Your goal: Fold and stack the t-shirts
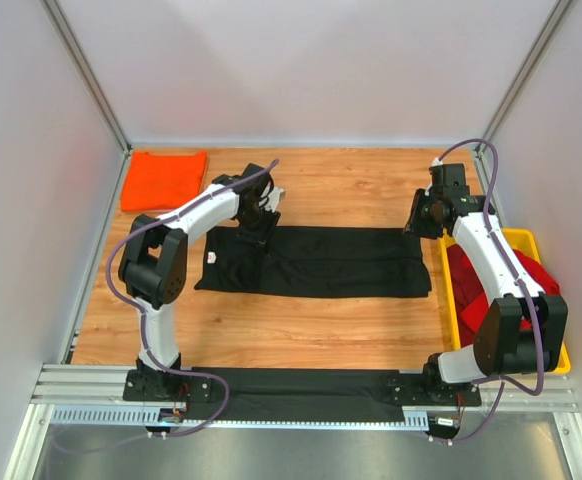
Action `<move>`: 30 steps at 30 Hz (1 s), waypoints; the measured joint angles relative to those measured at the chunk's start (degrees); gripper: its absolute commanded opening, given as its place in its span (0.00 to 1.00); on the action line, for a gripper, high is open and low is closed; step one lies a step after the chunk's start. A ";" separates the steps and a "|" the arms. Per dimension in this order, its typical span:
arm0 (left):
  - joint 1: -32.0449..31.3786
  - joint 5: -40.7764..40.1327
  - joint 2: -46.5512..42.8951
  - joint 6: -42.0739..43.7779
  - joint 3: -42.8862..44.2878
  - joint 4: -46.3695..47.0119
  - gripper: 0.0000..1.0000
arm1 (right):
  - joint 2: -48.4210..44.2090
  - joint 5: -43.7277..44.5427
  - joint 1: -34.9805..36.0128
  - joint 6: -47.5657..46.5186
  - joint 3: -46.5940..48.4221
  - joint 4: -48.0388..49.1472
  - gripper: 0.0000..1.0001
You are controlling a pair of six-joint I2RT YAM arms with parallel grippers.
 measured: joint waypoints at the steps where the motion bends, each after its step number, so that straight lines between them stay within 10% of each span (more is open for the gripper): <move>1: 0.00 -0.24 0.26 0.07 0.24 -0.11 0.46 | 0.00 0.13 0.00 -0.04 0.00 0.00 0.31; 11: 0.00 -0.57 3.87 0.35 2.54 -1.07 0.46 | 0.00 0.35 0.00 -0.22 0.00 -0.02 0.31; 20: 0.00 1.16 3.98 0.70 2.86 -1.11 0.11 | 0.00 0.39 0.00 -0.20 0.00 -0.02 0.31; 30: -0.04 13.09 -2.58 1.75 -3.82 0.74 0.32 | 0.00 0.37 0.00 -0.17 0.00 0.00 0.31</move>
